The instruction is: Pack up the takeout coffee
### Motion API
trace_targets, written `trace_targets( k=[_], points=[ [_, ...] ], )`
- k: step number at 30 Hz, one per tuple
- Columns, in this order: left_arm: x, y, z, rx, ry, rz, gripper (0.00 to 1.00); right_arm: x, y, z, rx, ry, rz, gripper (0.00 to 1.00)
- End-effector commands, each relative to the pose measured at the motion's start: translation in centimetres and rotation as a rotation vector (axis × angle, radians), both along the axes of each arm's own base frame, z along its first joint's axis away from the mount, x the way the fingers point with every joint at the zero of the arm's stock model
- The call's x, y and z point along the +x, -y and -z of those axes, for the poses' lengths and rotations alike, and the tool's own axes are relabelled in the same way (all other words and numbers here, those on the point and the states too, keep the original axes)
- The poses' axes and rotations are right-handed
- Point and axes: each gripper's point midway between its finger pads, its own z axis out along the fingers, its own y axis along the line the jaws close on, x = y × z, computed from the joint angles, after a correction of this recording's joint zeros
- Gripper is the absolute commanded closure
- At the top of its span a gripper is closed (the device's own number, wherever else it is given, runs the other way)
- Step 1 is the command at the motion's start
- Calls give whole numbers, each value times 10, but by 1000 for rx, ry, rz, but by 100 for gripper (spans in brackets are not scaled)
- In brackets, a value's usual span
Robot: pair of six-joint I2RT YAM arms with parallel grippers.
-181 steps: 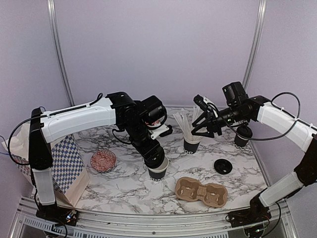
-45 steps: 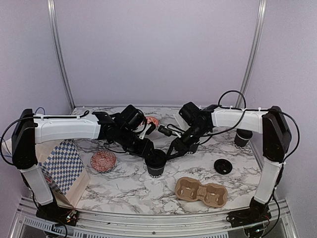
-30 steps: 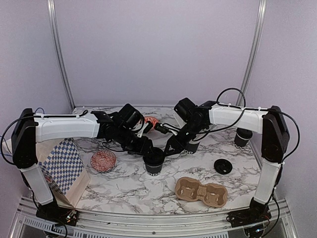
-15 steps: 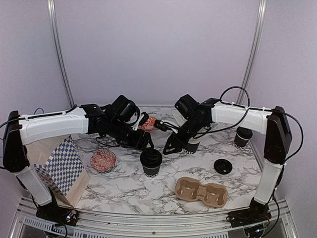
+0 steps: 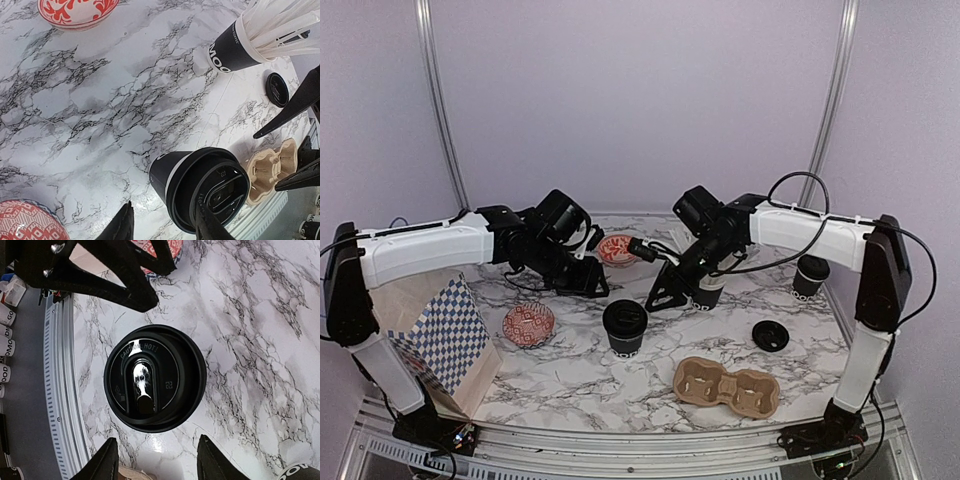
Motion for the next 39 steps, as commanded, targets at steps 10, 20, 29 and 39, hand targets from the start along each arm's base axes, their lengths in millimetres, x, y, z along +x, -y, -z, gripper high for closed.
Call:
trace_targets(
  k=[10, 20, 29, 39],
  points=[
    [-16, -7, 30, 43, -94, 38, 63, 10, -11, 14, -40, -10, 2, 62],
    [-18, -4, 42, 43, -122, 54, 66, 18, -14, 24, -63, -16, 23, 68],
    [-20, 0, 56, 45, -148, 71, 67, 23, -15, 37, -88, -28, 39, 68],
    [-42, -9, 111, 107, -300, 92, 76, 25, -9, 86, -187, -96, 91, 75]
  ],
)
